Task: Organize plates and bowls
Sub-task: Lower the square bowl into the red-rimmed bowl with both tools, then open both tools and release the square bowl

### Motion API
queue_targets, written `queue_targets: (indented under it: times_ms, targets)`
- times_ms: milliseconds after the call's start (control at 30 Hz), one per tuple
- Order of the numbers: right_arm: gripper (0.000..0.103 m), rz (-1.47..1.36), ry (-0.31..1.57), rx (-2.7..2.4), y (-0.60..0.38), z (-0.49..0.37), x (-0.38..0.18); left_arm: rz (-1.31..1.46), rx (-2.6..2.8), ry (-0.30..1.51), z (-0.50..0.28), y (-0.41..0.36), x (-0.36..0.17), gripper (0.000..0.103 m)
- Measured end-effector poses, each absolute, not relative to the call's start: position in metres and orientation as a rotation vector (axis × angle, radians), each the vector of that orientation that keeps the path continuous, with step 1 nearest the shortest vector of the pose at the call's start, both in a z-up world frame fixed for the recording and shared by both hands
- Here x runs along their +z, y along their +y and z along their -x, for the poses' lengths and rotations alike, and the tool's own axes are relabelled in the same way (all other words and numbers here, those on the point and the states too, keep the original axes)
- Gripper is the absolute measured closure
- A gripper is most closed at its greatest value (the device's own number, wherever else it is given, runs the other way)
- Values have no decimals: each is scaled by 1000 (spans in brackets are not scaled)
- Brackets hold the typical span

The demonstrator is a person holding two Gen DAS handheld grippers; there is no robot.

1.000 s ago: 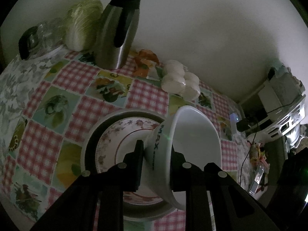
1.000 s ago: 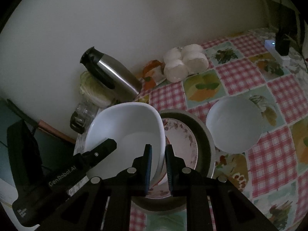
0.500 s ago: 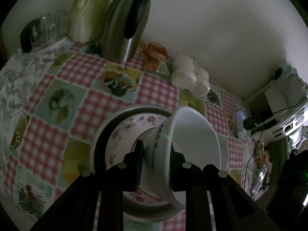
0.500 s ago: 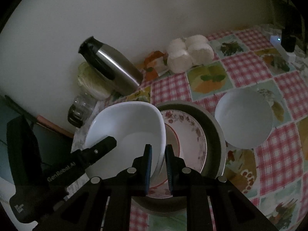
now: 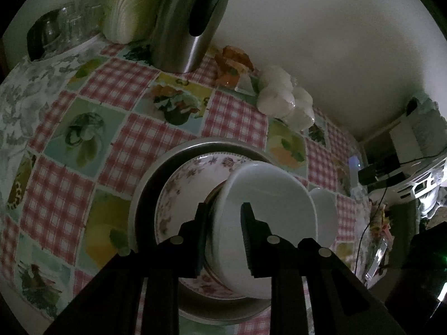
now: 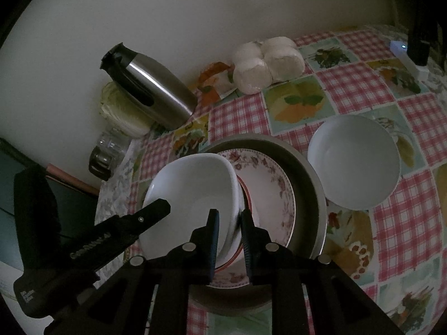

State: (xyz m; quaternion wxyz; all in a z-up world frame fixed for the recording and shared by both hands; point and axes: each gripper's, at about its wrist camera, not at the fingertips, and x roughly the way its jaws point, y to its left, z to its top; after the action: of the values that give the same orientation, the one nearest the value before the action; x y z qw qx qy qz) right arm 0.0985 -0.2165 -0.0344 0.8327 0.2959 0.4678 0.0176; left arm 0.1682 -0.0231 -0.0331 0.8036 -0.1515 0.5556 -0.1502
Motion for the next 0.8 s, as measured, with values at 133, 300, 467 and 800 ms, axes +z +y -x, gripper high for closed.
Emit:
queue_targets:
  times_ms: [133,300,467,800]
  targets:
    - [75,-629,991,38,-216,-98,-34,323,-321,1189,-168,-23,-30,68]
    - [38,-629,970,44,-216,-97,-31,325,-307,1175,-165,-20,-23,55]
    - [29,-565,945,10,-214,-94,-22,322,-284,1166,-164,-12,-20,41]
    - [18,-472,955,-58,-215,-93,-26,299,-232,1183,-167,-6,-27,26]
